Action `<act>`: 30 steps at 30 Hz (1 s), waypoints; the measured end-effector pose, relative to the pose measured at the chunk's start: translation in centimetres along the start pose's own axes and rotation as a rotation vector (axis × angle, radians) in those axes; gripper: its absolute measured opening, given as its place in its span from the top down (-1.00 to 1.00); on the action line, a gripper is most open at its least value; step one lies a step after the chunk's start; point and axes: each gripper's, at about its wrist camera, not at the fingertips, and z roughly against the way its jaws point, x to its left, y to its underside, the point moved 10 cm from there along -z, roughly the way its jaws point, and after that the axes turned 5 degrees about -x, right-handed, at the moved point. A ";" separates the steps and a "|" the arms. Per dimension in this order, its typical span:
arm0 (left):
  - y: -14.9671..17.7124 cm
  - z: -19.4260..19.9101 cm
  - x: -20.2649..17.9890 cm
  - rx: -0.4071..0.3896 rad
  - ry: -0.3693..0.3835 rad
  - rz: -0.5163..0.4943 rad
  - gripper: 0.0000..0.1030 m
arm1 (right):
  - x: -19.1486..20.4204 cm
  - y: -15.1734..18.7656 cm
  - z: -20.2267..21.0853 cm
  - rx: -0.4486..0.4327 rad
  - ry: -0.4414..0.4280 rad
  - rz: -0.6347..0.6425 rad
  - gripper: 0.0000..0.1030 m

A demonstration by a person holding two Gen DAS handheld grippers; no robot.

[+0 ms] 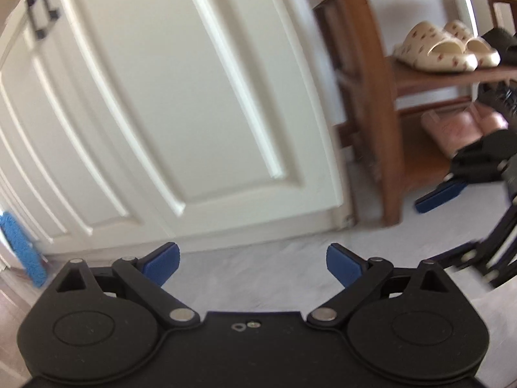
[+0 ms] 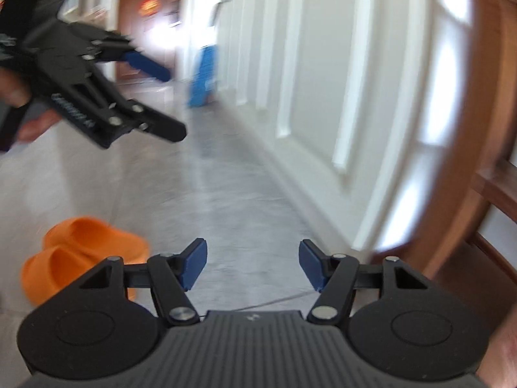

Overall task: Organize scattered shoes
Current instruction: 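Withdraw the right tool and lower it onto the orange slides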

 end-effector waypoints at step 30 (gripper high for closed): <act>17.4 -5.1 7.7 0.133 0.384 -0.011 -0.85 | 21.6 6.3 -20.5 0.662 0.336 -1.366 0.04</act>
